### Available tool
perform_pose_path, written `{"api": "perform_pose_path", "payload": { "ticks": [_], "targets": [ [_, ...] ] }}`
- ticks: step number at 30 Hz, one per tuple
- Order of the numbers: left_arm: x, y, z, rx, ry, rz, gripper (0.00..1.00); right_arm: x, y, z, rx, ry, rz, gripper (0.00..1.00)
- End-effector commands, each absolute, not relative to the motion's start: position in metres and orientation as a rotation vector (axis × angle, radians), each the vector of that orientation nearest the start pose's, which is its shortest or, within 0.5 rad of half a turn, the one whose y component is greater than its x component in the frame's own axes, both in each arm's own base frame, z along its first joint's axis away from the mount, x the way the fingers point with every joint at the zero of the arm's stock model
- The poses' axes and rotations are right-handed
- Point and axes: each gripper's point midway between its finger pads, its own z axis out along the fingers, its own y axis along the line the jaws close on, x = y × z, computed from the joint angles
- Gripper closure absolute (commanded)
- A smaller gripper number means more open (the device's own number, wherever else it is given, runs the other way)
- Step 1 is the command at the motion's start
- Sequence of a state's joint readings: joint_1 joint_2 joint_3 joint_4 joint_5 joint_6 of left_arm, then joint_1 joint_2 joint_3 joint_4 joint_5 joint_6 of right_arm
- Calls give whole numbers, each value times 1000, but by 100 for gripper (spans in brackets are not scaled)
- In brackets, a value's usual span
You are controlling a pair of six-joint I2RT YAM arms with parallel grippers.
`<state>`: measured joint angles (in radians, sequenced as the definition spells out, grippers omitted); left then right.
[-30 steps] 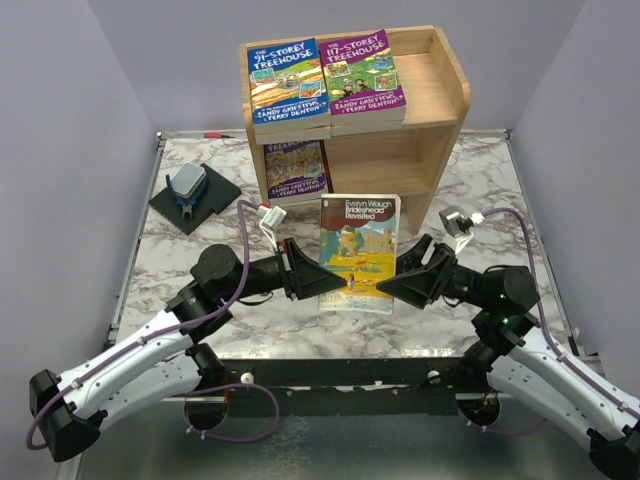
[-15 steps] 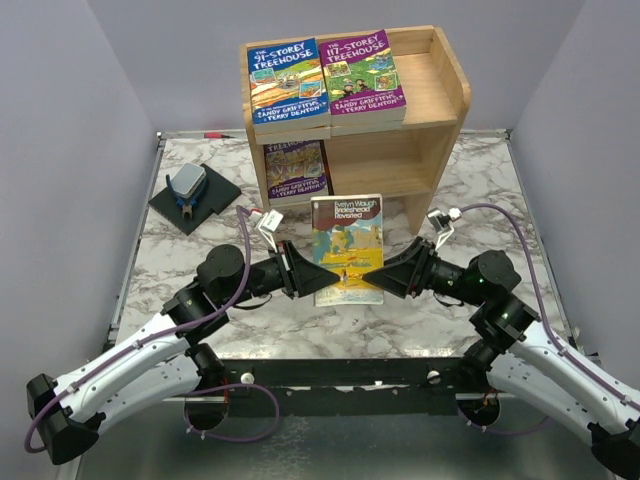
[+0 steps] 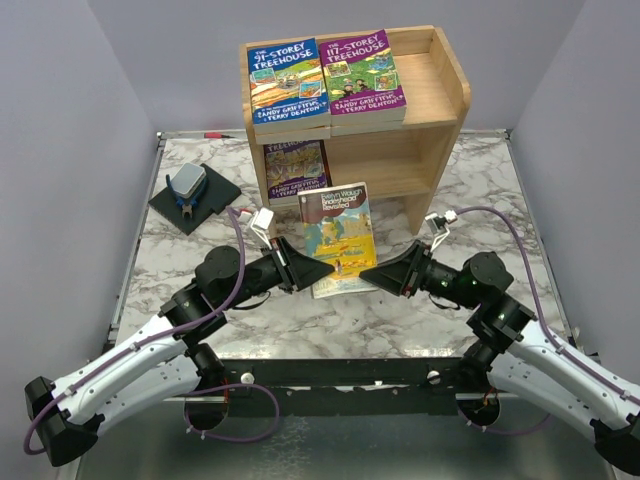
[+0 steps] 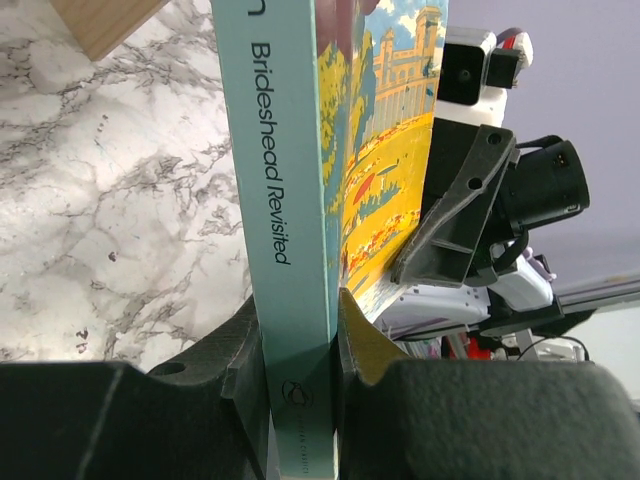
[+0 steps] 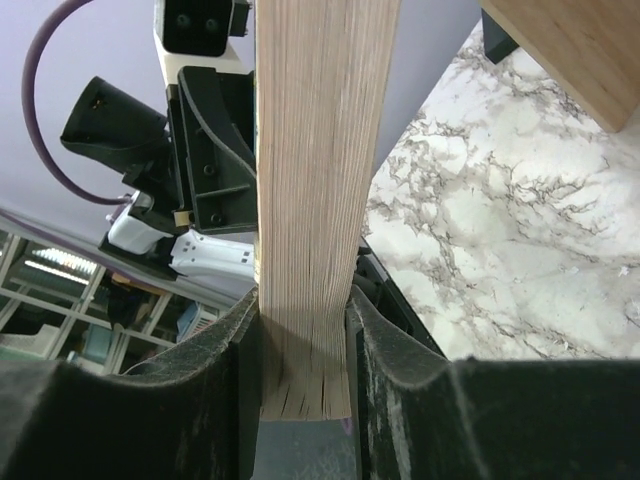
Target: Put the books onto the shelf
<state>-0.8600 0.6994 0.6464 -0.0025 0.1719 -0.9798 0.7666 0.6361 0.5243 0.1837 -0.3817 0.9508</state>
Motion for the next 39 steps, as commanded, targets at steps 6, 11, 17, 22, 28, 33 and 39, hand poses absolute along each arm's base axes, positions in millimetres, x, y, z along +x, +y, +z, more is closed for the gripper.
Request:
{"api": "perform_pose_path", "payload": {
  "ticks": [6, 11, 17, 22, 28, 33, 39],
  "targets": [
    [175, -260, 316, -97, 1709, -1454, 100, 134, 266, 293, -134, 1745, 1639, 74],
    [176, -261, 309, -105, 1723, -1452, 100, 139, 268, 293, -105, 1750, 1632, 99],
    [175, -257, 303, -84, 1745, -1411, 85, 150, 263, 295, -42, 1730, 1581, 99],
    [178, -243, 288, -88, 1797, -1296, 50, 160, 255, 308, 1, 1700, 1513, 99],
    [180, -218, 283, -74, 1822, -1126, 27, 171, 251, 323, 32, 1670, 1461, 99],
    [182, -190, 290, -51, 1826, -949, 9, 180, 251, 338, 63, 1640, 1438, 99],
    [182, -159, 306, -31, 1802, -789, 1, 186, 258, 369, 15, 1581, 1441, 99]
  ]
}}
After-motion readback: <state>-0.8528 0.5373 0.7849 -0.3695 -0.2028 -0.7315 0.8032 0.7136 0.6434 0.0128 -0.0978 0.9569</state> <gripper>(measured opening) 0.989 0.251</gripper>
